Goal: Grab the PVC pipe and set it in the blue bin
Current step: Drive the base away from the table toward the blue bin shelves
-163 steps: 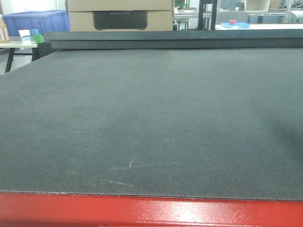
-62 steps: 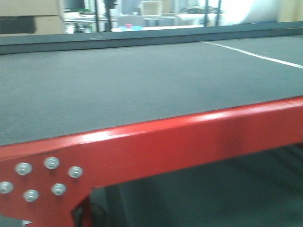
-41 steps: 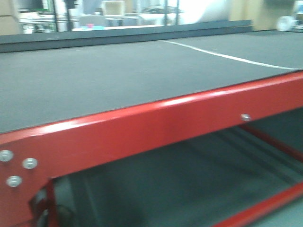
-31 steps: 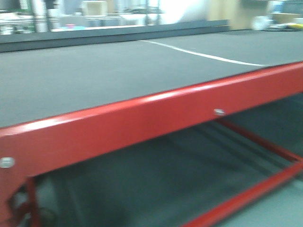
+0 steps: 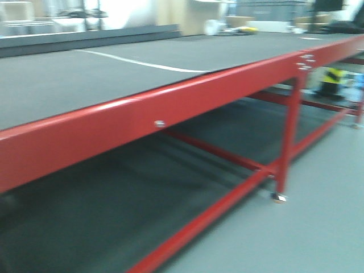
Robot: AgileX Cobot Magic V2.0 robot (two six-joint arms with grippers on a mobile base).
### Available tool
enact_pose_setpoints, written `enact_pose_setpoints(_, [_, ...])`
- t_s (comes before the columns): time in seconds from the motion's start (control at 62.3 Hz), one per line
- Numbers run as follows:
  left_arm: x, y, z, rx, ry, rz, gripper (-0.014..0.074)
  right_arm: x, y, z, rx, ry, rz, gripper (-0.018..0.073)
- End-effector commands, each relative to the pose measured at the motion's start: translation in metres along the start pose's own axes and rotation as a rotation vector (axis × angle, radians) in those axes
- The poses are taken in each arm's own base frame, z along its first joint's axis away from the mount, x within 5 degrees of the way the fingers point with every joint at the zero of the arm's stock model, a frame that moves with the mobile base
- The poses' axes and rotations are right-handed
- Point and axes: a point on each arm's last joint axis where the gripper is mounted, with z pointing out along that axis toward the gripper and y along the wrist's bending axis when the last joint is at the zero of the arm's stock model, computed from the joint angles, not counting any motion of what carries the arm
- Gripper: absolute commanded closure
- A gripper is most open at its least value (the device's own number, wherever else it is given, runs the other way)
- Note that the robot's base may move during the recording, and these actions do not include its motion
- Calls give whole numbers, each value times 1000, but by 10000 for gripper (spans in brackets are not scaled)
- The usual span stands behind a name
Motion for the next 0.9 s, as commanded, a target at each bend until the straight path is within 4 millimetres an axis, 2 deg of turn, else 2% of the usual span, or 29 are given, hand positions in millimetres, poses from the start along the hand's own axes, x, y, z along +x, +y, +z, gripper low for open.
enact_pose_setpoints(0.0, [-2, 0, -1, 1, -27, -11, 707, -3, 0, -1, 6, -34, -4, 712])
enact_pose_setpoints(0.883, [-2, 0, -1, 1, -27, -11, 707, -3, 0, -1, 6, -34, -4, 712])
